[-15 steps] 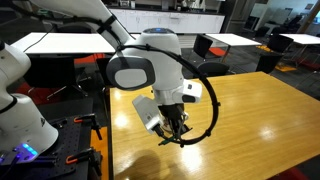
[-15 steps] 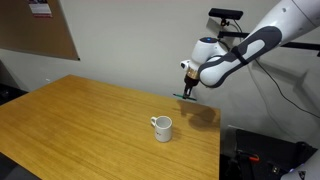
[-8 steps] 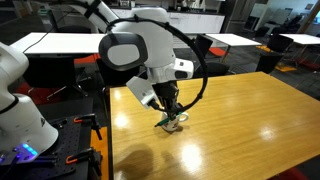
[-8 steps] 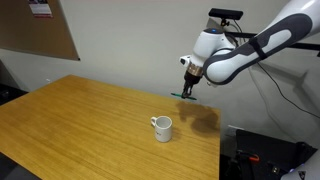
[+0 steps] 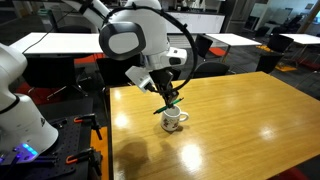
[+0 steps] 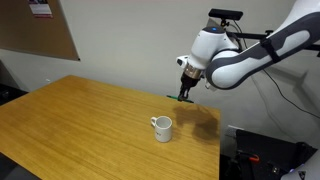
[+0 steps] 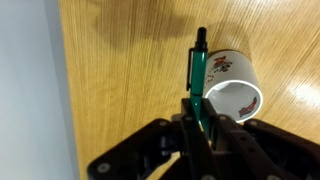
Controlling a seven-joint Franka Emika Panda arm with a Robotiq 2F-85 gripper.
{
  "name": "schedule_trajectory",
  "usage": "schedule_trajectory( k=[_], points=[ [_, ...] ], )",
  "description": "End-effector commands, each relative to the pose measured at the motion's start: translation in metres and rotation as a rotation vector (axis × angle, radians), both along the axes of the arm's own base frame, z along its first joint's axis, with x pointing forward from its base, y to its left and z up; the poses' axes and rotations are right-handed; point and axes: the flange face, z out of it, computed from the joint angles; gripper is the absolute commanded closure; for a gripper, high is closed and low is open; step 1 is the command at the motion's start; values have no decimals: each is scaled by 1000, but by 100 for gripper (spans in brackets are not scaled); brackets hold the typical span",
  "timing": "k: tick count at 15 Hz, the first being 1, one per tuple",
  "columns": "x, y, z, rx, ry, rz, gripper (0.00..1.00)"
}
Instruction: Put the green pen inside the white mug
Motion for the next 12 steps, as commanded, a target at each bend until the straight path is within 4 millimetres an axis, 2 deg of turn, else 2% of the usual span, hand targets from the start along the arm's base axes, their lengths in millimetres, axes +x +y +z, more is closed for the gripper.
schedule_trajectory(
  k=[1, 5, 12],
  points=[
    [-6, 18, 5, -19, -40, -43, 97],
    [-5, 35, 5, -43, -75, -67, 97],
    [-3, 65, 19, -175, -299, -127, 97]
  ],
)
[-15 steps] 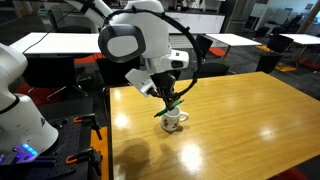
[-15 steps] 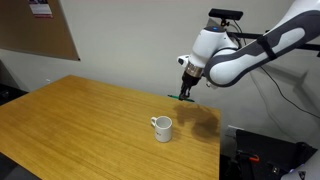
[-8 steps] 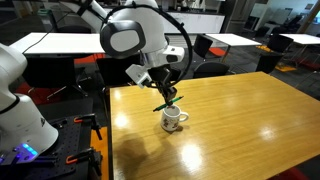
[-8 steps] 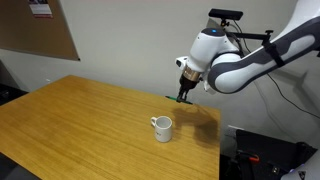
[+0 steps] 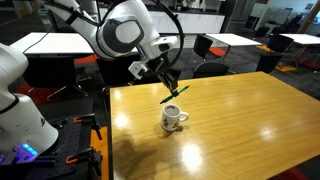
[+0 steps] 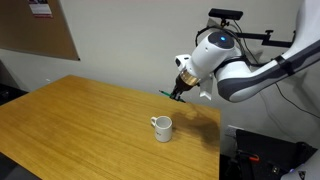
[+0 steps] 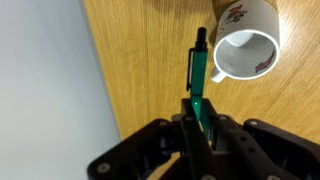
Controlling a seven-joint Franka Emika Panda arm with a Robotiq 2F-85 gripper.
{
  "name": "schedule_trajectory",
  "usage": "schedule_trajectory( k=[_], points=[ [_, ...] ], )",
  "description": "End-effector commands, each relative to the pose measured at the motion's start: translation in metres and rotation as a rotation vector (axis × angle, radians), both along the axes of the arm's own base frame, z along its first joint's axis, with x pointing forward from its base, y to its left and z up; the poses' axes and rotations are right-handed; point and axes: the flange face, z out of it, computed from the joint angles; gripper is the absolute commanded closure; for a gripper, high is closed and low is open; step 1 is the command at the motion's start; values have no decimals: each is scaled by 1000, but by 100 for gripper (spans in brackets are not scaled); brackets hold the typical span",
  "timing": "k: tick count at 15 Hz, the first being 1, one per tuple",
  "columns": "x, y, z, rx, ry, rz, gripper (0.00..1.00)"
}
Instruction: Put the green pen inside the white mug
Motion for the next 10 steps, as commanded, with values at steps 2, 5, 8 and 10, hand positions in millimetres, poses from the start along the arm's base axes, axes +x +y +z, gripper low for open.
schedule_trajectory(
  k=[2, 5, 8, 10],
  points=[
    [-11, 17, 10, -86, -120, -40, 97],
    [-14, 32, 3, -135, -185, -45, 97],
    [-13, 36, -7, -107, -149, -23, 88],
    [-14, 38, -9, -107, -144, -18, 88]
  ],
)
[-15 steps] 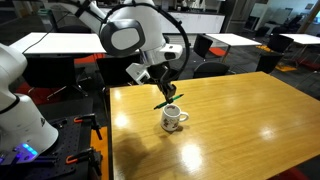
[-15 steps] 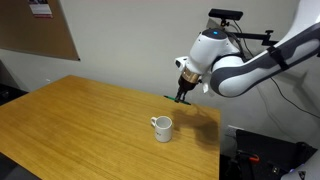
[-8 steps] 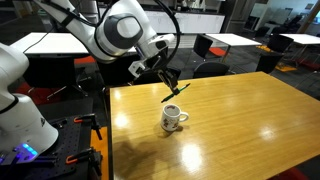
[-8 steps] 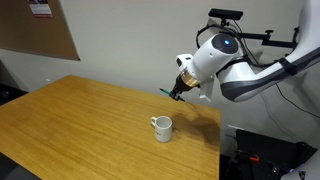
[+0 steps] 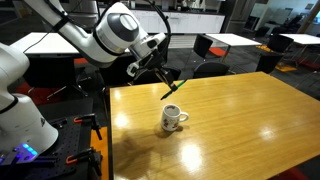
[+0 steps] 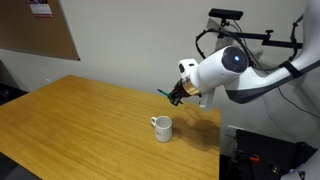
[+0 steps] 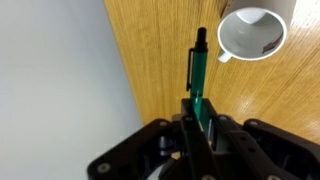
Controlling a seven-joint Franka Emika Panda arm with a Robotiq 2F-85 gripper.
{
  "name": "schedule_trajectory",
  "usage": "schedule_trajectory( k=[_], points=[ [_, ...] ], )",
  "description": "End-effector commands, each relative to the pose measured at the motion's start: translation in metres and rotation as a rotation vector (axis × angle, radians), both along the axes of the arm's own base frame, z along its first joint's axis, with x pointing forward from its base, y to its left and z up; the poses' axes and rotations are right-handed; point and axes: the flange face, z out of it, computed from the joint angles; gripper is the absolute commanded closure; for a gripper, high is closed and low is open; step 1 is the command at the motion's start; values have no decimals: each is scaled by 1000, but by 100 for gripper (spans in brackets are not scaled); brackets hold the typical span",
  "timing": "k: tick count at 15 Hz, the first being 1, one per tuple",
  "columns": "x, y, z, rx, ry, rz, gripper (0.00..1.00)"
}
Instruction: Put the green pen inside the white mug
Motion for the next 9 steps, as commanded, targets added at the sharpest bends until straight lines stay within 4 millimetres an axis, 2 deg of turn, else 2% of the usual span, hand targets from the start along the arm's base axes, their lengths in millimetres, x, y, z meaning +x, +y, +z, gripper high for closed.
schedule_trajectory(
  k=[1, 3, 4, 9],
  points=[
    [0, 0, 0, 0, 0, 0, 88],
    [0, 0, 0, 0, 0, 0, 88],
    [0, 0, 0, 0, 0, 0, 97],
    [0, 1, 2, 14, -67, -71, 97]
  ],
)
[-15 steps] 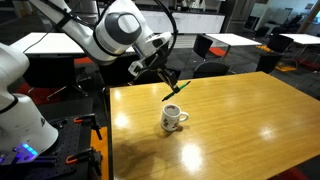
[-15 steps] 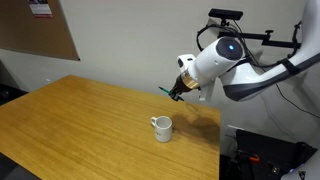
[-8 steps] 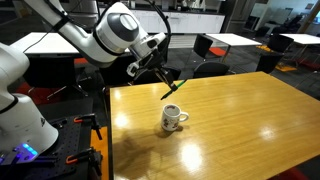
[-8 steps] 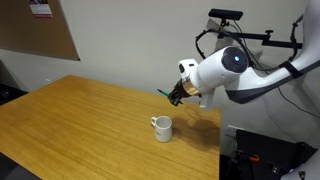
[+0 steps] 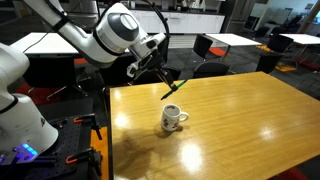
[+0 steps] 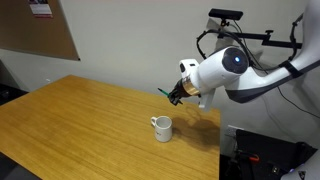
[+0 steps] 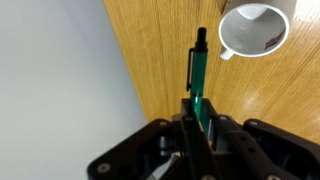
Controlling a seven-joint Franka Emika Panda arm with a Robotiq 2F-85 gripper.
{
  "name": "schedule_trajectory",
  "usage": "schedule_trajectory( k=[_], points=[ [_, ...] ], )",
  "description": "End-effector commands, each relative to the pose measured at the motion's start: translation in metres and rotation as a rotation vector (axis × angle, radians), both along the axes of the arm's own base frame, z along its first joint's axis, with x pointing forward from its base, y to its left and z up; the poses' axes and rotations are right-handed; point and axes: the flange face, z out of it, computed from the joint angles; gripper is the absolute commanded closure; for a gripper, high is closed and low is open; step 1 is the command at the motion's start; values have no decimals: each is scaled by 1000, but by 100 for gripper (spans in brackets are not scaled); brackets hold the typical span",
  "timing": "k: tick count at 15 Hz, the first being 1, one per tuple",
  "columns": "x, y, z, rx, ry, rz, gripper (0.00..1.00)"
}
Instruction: Put the green pen inside the white mug
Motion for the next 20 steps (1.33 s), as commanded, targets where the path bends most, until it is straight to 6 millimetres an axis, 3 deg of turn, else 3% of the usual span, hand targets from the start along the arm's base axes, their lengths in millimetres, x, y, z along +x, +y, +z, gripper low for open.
schedule_trajectory(
  k=[1, 12, 20],
  points=[
    [0, 5, 1, -7, -49, -44, 97],
    [0, 40, -15, -100, -200, -152, 97],
    [6, 45, -45, -109, -323, -215, 97]
  ],
)
